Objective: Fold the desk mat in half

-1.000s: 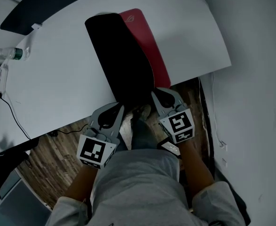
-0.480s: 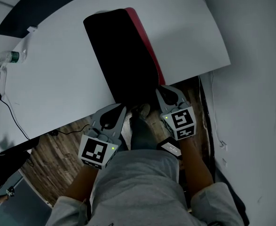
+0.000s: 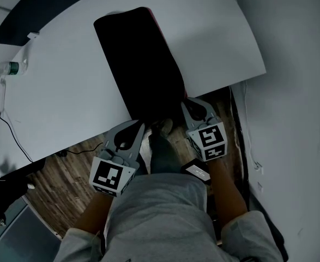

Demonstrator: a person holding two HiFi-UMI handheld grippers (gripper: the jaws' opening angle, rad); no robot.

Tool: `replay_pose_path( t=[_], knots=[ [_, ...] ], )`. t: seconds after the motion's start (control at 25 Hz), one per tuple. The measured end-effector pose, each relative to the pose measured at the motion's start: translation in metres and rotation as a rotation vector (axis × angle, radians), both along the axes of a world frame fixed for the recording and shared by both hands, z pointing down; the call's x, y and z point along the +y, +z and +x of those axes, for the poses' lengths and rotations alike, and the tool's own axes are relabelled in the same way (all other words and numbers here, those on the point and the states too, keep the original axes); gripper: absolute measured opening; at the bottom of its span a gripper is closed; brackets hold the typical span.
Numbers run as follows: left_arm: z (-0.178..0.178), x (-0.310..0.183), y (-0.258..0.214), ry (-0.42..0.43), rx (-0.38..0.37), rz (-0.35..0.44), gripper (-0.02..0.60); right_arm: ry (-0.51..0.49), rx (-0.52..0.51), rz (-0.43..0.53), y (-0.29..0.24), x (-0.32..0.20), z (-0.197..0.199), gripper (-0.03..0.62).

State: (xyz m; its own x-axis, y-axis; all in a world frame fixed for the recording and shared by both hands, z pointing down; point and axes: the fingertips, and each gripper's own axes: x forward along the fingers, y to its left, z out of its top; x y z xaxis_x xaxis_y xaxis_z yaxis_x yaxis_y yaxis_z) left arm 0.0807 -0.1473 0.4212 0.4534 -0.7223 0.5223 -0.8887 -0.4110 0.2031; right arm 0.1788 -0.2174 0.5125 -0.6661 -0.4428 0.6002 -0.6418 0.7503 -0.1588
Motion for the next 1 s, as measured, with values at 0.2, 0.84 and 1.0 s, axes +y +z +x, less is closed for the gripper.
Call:
replay_pose_path(
  t=[0.2, 0.84, 1.0],
  knots=[
    [0.003, -0.001, 0.002, 0.005, -0.004, -0.002, 0.018, -0.022, 0.026, -0.016, 0.012, 0.004, -0.002, 0.023],
    [0.007, -0.005, 0.01, 0.006, -0.009, -0.028, 0.018, -0.014, 0.139, -0.015, 0.036, 0.004, 0.004, 0.074],
    [0.008, -0.006, 0.012, 0.014, -0.008, -0.03, 0.018, -0.007, 0.161, -0.004, 0.037, 0.003, 0.004, 0.092]
  ],
)
